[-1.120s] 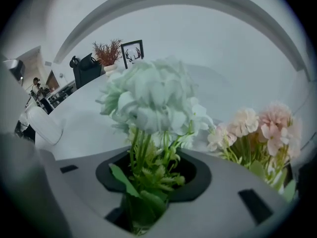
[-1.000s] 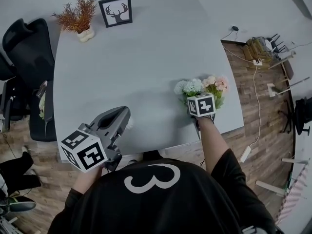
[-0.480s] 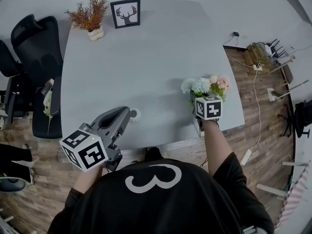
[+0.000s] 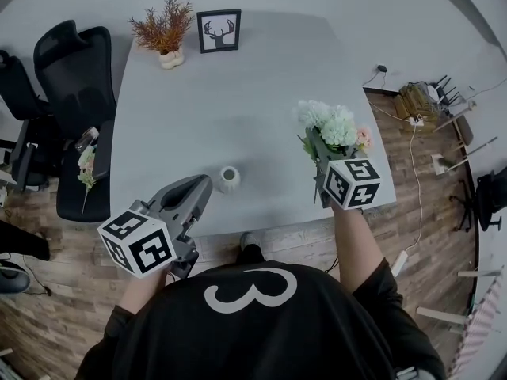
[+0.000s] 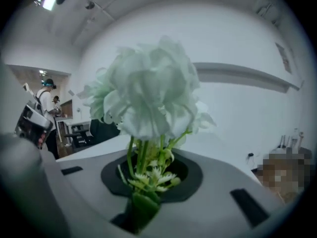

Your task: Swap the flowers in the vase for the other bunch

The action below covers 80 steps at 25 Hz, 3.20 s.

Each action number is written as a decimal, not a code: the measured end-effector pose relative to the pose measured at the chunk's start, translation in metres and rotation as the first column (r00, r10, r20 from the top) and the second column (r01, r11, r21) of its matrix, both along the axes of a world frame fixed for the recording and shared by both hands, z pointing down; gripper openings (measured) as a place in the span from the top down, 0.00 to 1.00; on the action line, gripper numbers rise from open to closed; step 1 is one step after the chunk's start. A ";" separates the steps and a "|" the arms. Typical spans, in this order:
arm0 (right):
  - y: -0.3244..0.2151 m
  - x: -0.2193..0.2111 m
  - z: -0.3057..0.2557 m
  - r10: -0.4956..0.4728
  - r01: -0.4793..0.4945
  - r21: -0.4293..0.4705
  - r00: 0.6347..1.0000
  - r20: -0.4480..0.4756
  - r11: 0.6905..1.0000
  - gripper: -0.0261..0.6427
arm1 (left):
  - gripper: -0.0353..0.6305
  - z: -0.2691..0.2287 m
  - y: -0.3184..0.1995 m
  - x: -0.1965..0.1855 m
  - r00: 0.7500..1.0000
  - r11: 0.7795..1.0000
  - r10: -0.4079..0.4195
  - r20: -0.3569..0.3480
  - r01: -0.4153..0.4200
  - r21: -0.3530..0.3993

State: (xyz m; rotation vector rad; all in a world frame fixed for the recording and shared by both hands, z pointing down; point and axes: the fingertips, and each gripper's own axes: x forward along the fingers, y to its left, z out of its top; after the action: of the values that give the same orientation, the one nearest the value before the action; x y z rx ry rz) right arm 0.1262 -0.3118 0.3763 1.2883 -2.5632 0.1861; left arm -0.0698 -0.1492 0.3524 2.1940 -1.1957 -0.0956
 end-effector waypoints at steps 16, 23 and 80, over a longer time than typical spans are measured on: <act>0.106 -0.116 -0.186 -0.478 0.281 0.531 0.833 0.278 0.799 0.84 | 0.93 -0.017 0.042 -0.028 0.997 0.997 -0.076 0.012 0.075 0.034; 0.125 -0.158 -0.183 -0.600 0.365 0.582 0.750 0.278 0.727 0.84 | 0.93 -0.011 0.049 -0.048 0.991 0.990 -0.137 0.011 0.137 0.014; 0.079 -0.195 0.023 -0.418 0.384 0.176 0.873 0.252 0.907 0.49 | 0.93 0.015 0.068 -0.101 0.981 0.979 -0.189 0.035 0.191 -0.064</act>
State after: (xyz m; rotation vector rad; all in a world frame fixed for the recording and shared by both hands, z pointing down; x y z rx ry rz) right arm -0.0692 -0.2332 0.3996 0.7734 -3.0665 0.1418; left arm -0.1711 -0.0815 0.3674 2.0255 -1.4033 -0.1018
